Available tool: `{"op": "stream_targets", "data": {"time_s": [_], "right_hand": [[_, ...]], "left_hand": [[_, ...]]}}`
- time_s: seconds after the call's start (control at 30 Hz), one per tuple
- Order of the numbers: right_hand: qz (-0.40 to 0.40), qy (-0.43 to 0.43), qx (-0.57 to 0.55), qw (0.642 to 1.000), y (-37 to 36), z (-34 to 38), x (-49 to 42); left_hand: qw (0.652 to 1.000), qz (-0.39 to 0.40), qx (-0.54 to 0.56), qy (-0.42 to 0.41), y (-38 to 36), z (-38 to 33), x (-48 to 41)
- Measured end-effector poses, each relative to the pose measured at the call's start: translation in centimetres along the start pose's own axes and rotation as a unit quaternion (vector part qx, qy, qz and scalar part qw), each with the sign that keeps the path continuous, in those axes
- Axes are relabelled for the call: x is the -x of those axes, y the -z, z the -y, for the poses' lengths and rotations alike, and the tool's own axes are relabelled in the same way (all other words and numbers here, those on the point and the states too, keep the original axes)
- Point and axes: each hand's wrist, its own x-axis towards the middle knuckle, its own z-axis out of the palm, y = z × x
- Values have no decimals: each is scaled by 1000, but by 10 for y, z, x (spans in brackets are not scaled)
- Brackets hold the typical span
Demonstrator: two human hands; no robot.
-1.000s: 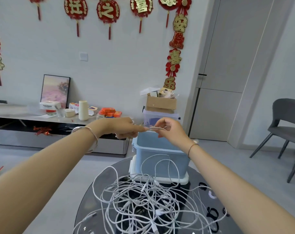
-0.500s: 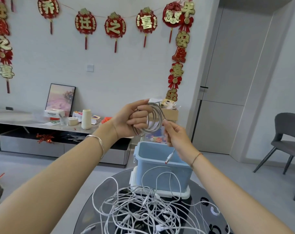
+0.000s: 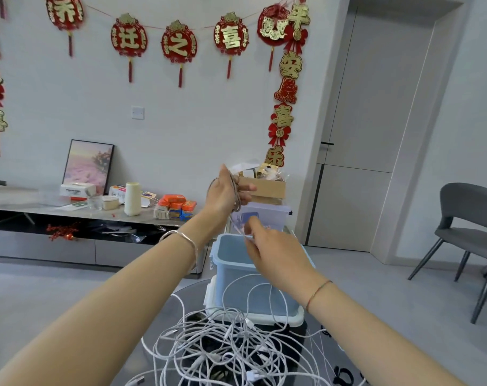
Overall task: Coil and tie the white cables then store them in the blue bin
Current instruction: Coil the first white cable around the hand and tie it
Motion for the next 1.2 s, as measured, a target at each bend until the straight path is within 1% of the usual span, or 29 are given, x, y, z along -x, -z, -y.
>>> {"op": "stream_targets", "data": {"time_s": [0.07,0.17,0.2,0.27,0.3,0.37,0.43,0.47,0.5,0.6,0.63,0.67,0.77,0.83,0.87,0.9,0.97,1.0,1.03,1.1,1.17,1.2], "right_hand": [[-35,38,-55,997,8,4,2],[-44,30,-230,972,11,-2,0],[-47,26,-262,964,12,-6,-2],[-47,29,-261,964,14,-12,-3],[-52,31,-255,965,14,-15,-3],[-88,32,-251,964,15,-21,-4],[-142,25,-234,961,18,-27,-5],[-161,14,-244,956,19,-30,-5],[-170,-3,-282,944,19,-32,-6],[-158,-47,-440,883,18,-30,-8],[-156,-55,-467,869,16,-30,-8],[-156,-65,-477,863,15,-31,-9],[-168,-114,-465,862,9,-35,-10],[-149,-153,-468,857,7,-36,-9],[-119,-167,-484,851,6,-37,-6],[-79,-174,-515,836,7,-39,-5],[4,-171,-586,792,4,-44,1],[29,-169,-601,781,2,-47,5],[42,-168,-606,777,0,-49,10],[42,-170,-610,772,-8,-53,21],[14,-181,-620,763,-14,-53,35],[-2,-187,-614,767,-15,-52,41]], "left_hand": [[998,39,-55,-15,-5,7,5],[983,102,-147,-51,-7,18,9],[974,118,-182,-68,-7,20,11],[961,150,-216,-84,-5,20,16],[960,157,-220,-80,-5,19,18],[955,170,-233,-75,-6,17,20],[945,191,-250,-90,-5,17,19],[943,199,-252,-89,-3,17,19],[941,208,-254,-79,-4,17,19],[936,252,-240,-49,-6,15,24],[937,261,-228,-37,-7,14,27],[938,268,-218,-22,-8,13,29],[935,285,-210,12,-7,15,33],[931,304,-197,33,-7,17,34],[929,316,-186,47,-7,19,36],[926,327,-180,57,-8,19,37],[914,357,-177,76,-10,22,39],[907,373,-176,84,-12,23,41],[901,387,-171,94,-13,25,43],[892,410,-154,111,-17,35,47],[887,422,-136,131,-24,46,54],[886,424,-126,142,-26,50,58]]}}
